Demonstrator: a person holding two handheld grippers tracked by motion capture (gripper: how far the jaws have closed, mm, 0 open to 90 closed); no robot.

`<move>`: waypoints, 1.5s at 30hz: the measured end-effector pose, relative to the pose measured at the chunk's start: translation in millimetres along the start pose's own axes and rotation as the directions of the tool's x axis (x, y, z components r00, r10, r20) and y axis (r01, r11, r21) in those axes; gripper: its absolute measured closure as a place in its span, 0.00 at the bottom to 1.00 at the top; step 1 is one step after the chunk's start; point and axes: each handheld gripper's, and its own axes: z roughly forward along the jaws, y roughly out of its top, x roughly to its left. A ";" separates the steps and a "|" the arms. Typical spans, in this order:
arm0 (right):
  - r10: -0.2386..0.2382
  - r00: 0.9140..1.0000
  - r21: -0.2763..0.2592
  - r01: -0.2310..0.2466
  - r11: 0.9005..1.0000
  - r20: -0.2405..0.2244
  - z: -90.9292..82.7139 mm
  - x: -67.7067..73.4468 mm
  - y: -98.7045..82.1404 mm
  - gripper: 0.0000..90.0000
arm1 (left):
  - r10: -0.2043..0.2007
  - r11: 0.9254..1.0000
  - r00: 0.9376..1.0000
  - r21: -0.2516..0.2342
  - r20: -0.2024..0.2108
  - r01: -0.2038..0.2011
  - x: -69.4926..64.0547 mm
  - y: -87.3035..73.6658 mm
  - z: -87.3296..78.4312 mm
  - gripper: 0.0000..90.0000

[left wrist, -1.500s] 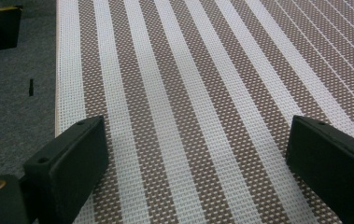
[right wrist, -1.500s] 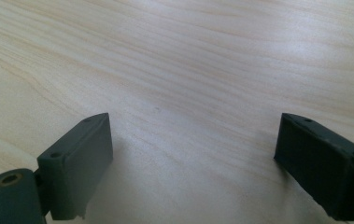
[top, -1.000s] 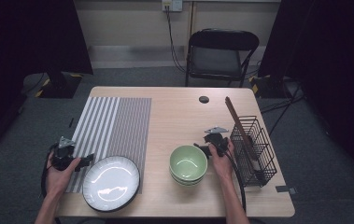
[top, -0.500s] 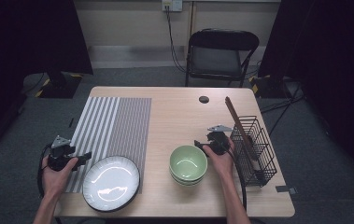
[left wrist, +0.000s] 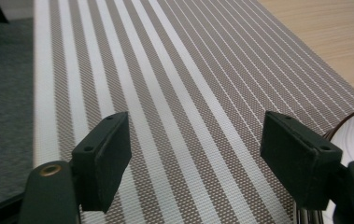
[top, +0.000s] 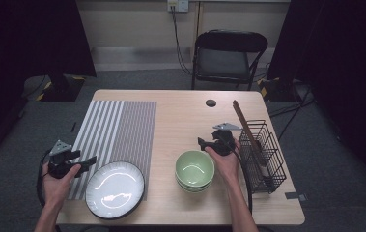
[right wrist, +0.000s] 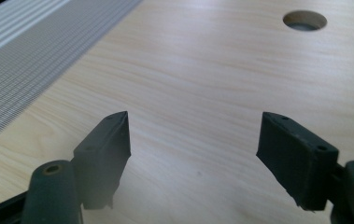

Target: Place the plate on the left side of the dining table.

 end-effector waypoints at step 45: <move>-0.233 0.815 -0.139 0.188 0.972 -0.531 4.0 190.6 72.9 0.64 | -0.028 0.999 0.990 -0.037 0.137 0.033 -6.3 1.4 -19.1 0.37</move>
